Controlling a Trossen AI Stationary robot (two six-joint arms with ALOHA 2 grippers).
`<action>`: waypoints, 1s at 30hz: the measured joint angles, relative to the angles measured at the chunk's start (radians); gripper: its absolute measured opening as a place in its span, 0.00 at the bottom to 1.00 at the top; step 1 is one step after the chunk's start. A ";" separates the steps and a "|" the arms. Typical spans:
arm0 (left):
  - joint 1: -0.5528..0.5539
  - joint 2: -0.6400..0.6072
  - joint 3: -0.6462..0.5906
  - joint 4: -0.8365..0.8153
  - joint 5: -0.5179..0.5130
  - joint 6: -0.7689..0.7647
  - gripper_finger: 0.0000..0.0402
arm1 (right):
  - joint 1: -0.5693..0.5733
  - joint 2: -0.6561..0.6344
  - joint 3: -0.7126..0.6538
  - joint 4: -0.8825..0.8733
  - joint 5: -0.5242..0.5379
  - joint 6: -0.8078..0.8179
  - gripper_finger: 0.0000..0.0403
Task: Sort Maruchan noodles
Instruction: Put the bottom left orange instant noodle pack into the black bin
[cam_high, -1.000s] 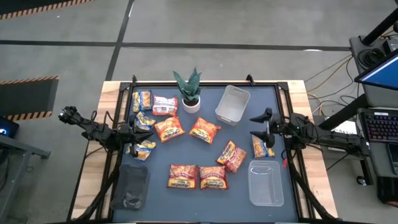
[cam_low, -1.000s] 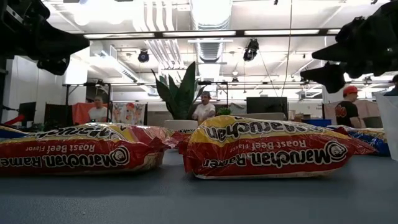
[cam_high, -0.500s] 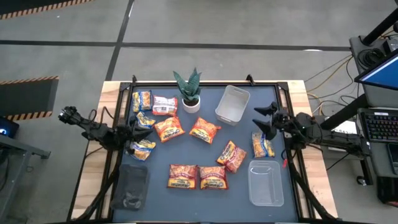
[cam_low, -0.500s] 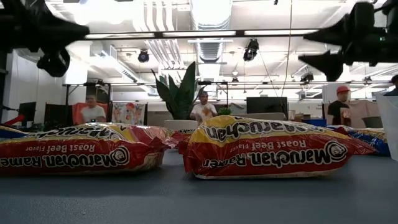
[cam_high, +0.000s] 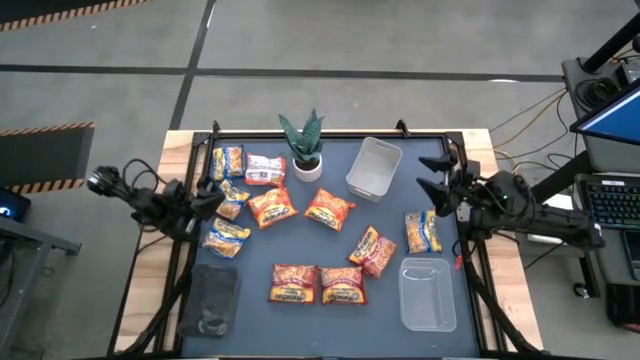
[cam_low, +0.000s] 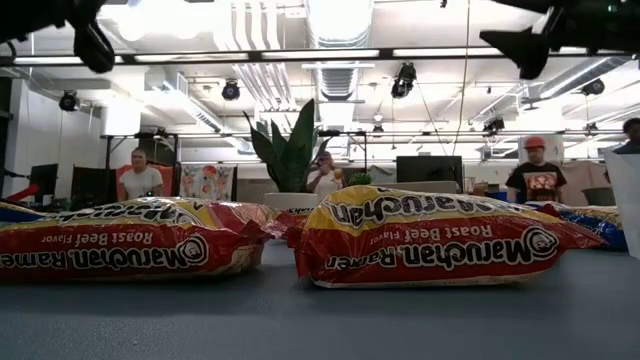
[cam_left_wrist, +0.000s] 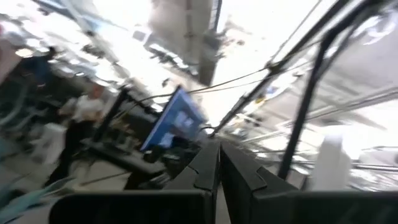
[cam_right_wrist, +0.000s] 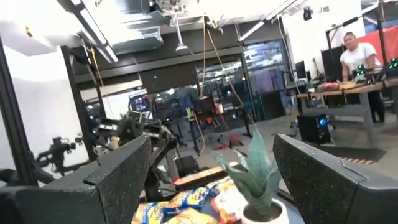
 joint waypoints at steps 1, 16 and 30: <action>0.000 0.018 0.000 0.024 0.026 0.000 0.00 | 0.000 0.011 0.020 -0.017 0.000 -0.013 0.81; 0.000 0.291 0.103 0.265 0.072 0.077 0.00 | 0.000 0.191 0.206 -0.141 0.002 -0.172 0.81; 0.000 0.573 0.514 -0.293 -0.336 0.136 0.00 | 0.000 0.246 0.218 -0.177 0.002 -0.174 0.81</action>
